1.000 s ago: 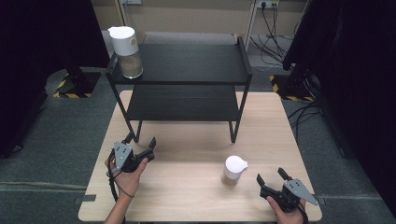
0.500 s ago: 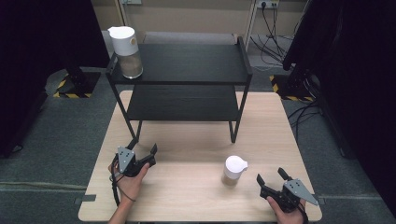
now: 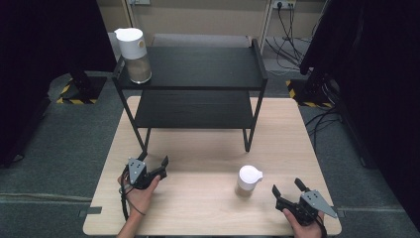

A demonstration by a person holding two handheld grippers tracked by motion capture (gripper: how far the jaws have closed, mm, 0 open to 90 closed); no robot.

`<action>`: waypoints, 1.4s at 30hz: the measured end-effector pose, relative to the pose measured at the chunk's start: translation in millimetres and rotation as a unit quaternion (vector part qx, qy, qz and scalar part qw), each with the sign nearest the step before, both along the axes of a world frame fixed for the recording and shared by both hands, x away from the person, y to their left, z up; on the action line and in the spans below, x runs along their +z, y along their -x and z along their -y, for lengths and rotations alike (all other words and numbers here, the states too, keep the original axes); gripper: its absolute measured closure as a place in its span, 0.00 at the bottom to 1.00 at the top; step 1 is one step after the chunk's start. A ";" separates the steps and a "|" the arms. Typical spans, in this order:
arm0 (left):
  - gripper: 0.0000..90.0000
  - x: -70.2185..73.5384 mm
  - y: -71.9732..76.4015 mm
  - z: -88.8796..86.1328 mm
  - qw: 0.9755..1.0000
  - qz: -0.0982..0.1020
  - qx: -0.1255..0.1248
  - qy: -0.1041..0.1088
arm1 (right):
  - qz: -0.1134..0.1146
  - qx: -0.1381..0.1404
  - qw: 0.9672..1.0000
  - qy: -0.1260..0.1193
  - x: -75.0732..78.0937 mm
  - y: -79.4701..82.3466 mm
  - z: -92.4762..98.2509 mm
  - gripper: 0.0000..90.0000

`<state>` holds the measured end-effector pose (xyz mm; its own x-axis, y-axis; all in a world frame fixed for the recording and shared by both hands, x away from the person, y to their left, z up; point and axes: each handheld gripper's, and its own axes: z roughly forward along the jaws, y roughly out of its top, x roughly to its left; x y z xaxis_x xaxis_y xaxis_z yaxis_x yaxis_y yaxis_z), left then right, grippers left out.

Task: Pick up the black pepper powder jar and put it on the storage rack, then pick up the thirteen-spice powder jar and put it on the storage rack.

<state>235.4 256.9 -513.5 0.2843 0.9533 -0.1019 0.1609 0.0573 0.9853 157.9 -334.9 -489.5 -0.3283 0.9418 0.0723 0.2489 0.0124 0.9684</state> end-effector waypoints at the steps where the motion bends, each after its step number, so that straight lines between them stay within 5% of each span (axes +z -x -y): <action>1: 0.15 -0.3 0.0 -0.3 1.000 0.000 0.000 0.002 | 0.000 0.000 1.000 0.000 0.1 -0.1 0.0 0.11; 26: 0.15 -1.1 0.8 -0.1 1.000 0.004 -0.002 0.000 | -0.001 0.013 1.000 -0.003 -0.1 -1.5 4.5 0.10; 35: 0.14 -1.1 0.6 -0.3 1.000 0.004 -0.003 -0.001 | 0.007 0.060 0.998 -0.003 4.3 -1.7 10.0 0.11; 42: 0.14 -1.2 0.7 -0.6 1.000 0.004 -0.003 -0.001 | 0.006 0.117 0.993 0.006 14.4 -8.1 7.7 0.11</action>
<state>234.7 257.5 -514.7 0.2913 0.9515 -0.0984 0.1534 0.0551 0.9866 166.0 -342.6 -475.2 -0.5389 0.8405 0.0559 0.2254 0.0800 0.9710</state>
